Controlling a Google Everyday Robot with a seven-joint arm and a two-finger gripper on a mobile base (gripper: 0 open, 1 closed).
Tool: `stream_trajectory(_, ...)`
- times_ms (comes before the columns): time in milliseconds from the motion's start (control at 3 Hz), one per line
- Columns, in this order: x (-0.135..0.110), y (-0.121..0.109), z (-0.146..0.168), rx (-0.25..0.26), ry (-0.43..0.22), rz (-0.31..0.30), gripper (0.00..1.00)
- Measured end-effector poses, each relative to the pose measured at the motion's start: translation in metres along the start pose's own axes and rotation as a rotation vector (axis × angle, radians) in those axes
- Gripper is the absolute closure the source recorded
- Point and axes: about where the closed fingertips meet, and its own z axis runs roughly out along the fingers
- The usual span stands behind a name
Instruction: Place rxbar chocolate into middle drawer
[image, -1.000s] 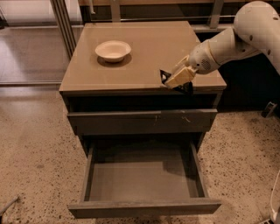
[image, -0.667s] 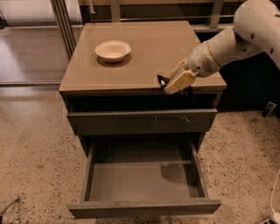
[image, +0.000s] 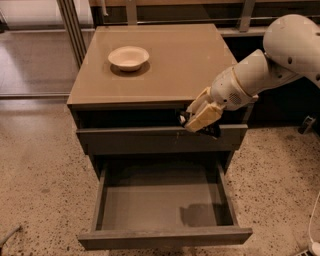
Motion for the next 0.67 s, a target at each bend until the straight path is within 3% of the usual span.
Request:
stream_trajectory(333, 0.041, 0.011, 0.046, 0.001, 0.039, -0.018, 1.0)
stream_trajectory(667, 0.099, 0.018, 0.1, -0.044, 0.09, 0.01, 1.0)
